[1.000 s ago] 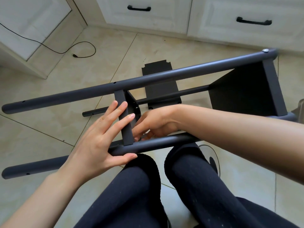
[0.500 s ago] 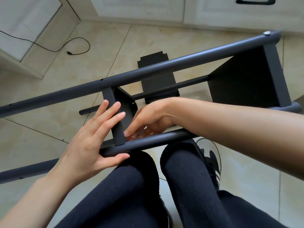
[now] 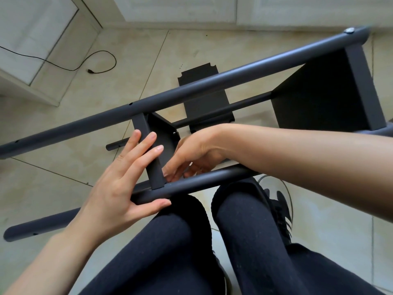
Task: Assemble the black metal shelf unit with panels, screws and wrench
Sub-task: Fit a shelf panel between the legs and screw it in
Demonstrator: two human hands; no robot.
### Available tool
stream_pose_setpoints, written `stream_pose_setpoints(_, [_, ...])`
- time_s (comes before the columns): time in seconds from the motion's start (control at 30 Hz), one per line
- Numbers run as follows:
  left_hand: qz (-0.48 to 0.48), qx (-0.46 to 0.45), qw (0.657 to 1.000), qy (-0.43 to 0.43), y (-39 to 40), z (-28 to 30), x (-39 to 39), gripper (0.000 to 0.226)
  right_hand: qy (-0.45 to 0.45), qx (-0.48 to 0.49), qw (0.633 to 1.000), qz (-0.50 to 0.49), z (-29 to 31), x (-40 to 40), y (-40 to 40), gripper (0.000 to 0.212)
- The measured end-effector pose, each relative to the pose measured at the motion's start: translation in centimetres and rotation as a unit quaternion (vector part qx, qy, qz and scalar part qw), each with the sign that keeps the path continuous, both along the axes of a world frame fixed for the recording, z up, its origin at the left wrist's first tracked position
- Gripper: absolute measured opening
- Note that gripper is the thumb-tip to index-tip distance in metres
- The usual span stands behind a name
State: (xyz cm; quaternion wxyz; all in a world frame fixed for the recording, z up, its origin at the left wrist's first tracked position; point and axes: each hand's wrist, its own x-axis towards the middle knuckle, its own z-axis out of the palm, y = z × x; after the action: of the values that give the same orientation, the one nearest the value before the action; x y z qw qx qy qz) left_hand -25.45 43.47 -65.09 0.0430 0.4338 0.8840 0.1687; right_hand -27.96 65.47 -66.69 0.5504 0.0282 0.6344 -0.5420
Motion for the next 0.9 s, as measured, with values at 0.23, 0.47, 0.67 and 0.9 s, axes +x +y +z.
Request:
stream_pose_setpoints(0.23, [0.001,0.007,1.000,0.000,0.1,0.1,0.1,0.084,0.001,-0.020,1.000,-0.015,-0.3,0.0,-0.5,0.022])
stream_pose_setpoints(0.47, [0.002,0.009,1.000,0.001,0.1,0.0,-0.2,0.086,0.008,-0.003,1.000,-0.004,-0.3,-0.3,0.1,0.022])
stream_pose_setpoints(0.67, [0.002,0.014,1.000,-0.003,0.2,0.1,-0.3,0.085,0.006,-0.032,0.999,-0.030,-0.3,-0.4,0.0,0.018])
stream_pose_setpoints(0.9, [0.007,0.015,1.000,-0.004,0.1,0.1,0.0,0.085,-0.010,-0.017,1.000,-0.014,-0.5,-0.4,0.0,0.017])
